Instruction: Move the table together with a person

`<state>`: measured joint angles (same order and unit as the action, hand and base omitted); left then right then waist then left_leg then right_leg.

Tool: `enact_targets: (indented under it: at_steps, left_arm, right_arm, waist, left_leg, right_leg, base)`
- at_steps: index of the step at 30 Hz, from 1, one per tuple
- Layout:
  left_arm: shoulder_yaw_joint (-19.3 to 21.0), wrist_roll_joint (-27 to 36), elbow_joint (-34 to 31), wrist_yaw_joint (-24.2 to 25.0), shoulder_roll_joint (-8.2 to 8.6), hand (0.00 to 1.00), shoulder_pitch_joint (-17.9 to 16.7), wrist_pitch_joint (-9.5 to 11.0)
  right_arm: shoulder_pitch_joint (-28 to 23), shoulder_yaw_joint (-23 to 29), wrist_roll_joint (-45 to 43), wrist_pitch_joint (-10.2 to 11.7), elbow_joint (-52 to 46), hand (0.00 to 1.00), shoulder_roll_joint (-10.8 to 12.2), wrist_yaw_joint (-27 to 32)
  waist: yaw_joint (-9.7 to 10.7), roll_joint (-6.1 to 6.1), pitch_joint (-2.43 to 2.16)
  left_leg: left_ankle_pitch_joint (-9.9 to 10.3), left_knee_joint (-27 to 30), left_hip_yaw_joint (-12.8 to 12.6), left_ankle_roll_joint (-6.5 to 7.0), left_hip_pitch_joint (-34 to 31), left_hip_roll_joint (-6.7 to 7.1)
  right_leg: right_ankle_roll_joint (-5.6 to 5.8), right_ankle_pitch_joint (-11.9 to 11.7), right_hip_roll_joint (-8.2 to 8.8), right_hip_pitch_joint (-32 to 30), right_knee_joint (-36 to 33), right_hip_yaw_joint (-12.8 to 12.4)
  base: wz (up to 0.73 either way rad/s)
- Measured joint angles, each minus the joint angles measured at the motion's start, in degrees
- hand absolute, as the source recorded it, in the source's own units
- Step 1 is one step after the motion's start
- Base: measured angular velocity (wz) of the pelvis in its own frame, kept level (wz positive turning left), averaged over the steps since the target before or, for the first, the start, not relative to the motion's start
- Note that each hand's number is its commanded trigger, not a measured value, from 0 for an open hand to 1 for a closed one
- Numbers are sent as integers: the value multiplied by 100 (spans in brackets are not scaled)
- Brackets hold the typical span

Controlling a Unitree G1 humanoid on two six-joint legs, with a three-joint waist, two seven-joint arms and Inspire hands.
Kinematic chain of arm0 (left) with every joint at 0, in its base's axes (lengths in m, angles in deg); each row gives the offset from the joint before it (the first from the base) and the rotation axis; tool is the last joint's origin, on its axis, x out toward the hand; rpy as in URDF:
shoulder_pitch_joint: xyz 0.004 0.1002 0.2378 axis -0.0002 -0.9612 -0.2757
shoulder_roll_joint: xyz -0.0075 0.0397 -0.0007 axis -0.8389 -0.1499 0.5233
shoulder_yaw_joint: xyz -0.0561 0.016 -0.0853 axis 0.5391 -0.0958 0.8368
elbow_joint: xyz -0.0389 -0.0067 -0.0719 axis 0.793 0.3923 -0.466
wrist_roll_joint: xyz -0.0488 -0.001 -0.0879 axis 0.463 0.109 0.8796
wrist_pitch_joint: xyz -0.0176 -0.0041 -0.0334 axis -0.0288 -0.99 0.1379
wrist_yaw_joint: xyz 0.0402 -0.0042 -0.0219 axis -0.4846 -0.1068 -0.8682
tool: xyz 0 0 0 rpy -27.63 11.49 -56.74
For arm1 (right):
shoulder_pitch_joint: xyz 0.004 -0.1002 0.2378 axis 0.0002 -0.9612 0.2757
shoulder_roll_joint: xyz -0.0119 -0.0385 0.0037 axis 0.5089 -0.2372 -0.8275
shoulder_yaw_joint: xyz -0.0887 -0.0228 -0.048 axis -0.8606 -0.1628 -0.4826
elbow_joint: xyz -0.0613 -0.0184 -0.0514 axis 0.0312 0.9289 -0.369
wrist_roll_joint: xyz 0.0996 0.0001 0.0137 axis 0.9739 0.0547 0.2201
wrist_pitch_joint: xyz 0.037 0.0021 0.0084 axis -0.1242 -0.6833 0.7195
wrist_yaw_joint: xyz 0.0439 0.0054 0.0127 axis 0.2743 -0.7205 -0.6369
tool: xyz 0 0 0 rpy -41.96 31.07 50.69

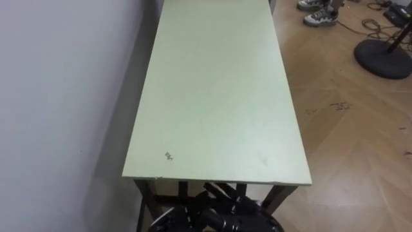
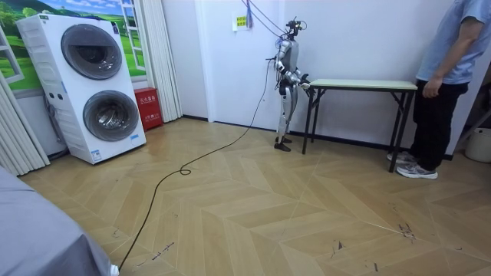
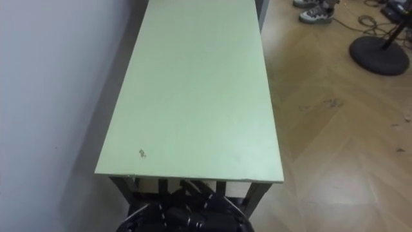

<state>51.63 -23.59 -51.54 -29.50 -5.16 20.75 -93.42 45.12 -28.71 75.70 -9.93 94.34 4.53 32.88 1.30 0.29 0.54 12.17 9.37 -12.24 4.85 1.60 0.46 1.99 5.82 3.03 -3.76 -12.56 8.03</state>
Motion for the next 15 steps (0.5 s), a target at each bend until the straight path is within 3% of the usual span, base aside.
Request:
enact_targets:
  at_steps: [4,11,15]
  left_arm:
    - [48,-3,273,-104,-33,0,1,0]
    - [151,-5,1003,-559,-27,0,35,52]
    - [349,-5,1361,-697,62,0,-34,160]
  right_arm:
    - [14,82,-468,-9,88,0,-47,20]
    - [84,422,-610,18,1175,0,-44,292]
    - [25,710,-674,135,1682,0,-2,630]
  waist:
    - [22,-46,24]
    - [27,-31,14]
    - [24,-37,17]
  left_leg:
    - [16,17,18,0,3,-4]
    - [16,22,112,-1,13,-2]
    - [18,-11,67,-8,103,-13]
  right_leg:
    - [1,1,-1,14,2,14]
    - [2,1,5,90,79,149]
    - [2,2,-15,150,99,149]
  base:
    - [2]
    - [7]
    - [-3]
